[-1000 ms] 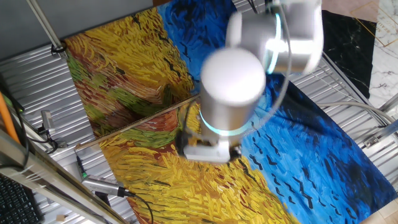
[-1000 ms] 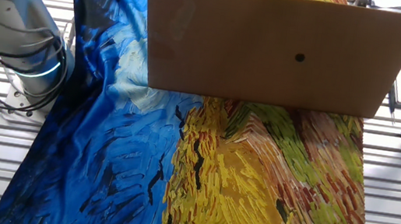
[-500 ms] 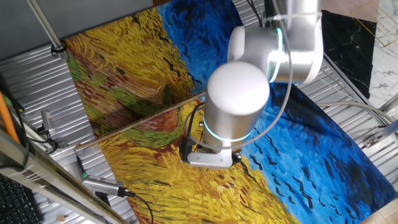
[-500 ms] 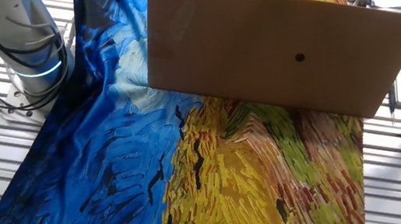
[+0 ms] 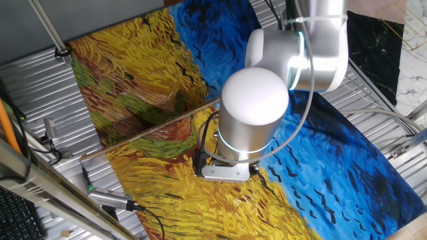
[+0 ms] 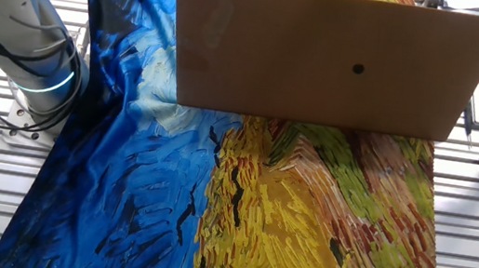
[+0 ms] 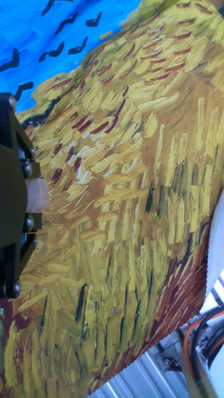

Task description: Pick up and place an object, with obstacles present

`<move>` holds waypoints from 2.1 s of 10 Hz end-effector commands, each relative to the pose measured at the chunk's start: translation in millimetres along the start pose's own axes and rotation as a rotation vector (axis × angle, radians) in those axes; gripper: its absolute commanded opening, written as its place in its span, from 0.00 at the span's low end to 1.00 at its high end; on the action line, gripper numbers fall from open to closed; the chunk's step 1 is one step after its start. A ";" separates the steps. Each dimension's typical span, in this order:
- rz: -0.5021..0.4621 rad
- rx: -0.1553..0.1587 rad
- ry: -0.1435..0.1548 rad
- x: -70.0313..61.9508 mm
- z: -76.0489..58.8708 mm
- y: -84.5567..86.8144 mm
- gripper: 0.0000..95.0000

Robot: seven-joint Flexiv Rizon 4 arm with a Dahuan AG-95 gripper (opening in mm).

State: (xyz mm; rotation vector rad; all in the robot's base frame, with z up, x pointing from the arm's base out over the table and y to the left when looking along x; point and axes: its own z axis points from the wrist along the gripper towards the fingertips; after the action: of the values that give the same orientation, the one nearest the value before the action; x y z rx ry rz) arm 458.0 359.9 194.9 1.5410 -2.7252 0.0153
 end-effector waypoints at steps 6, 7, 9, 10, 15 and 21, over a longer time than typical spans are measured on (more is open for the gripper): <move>-0.080 -0.016 -0.006 0.4 0.2 0.1 0.00; -0.085 -0.023 -0.005 0.4 0.2 0.1 0.00; -0.093 -0.033 -0.010 0.4 0.2 0.1 0.00; -0.091 -0.040 -0.007 0.4 0.2 0.1 0.00; -0.089 -0.087 -0.026 0.4 0.2 0.1 0.00; -0.094 -0.099 -0.007 0.4 0.2 0.1 0.00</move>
State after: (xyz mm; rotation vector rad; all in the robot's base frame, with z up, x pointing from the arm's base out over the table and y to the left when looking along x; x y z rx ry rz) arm 458.7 360.4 194.3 1.6411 -2.6077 -0.1257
